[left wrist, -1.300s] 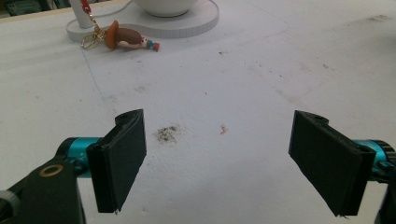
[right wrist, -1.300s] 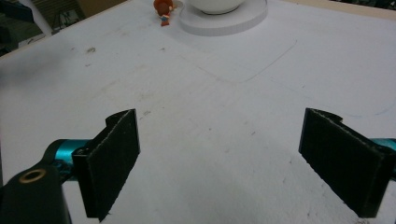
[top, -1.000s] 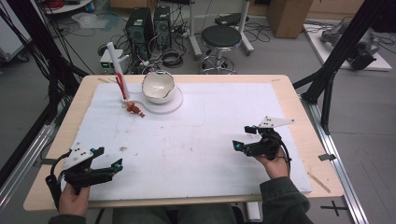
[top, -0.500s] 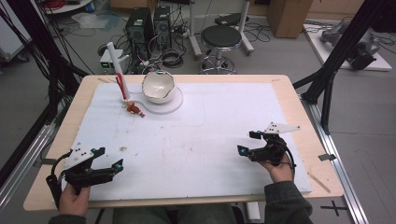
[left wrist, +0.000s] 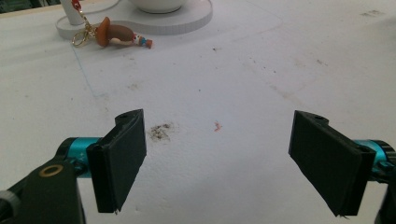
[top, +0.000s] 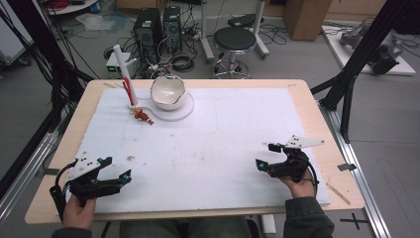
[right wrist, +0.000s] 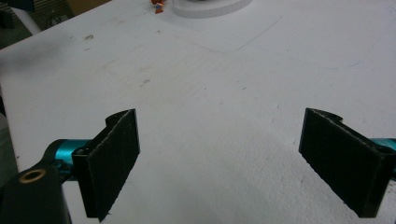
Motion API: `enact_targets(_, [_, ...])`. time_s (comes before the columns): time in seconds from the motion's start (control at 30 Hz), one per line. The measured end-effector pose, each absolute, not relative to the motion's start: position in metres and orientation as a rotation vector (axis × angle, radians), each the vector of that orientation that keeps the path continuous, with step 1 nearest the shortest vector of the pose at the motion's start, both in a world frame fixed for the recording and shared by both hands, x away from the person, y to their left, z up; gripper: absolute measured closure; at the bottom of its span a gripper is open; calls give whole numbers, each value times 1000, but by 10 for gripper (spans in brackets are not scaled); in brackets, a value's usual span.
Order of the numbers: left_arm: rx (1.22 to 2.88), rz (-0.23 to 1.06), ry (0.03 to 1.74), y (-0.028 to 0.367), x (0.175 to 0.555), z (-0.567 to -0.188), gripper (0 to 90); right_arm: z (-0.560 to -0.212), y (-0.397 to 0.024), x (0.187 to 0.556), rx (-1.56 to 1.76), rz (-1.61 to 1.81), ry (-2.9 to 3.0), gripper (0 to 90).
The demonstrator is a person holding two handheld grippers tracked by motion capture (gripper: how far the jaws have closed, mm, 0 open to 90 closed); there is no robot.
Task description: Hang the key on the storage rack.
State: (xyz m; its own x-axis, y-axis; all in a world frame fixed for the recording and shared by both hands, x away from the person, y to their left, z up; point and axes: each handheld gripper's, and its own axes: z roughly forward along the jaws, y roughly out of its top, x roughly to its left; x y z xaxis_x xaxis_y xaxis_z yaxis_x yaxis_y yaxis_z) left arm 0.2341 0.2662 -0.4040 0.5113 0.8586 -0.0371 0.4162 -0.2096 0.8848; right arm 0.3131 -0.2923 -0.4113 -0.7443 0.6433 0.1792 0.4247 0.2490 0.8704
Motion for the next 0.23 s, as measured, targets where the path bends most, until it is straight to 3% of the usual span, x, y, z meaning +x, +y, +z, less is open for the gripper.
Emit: enact_targets(0.23, [1831,588,1057,262,238,-404,195,-411,-296,311,993,1501,2300,115])
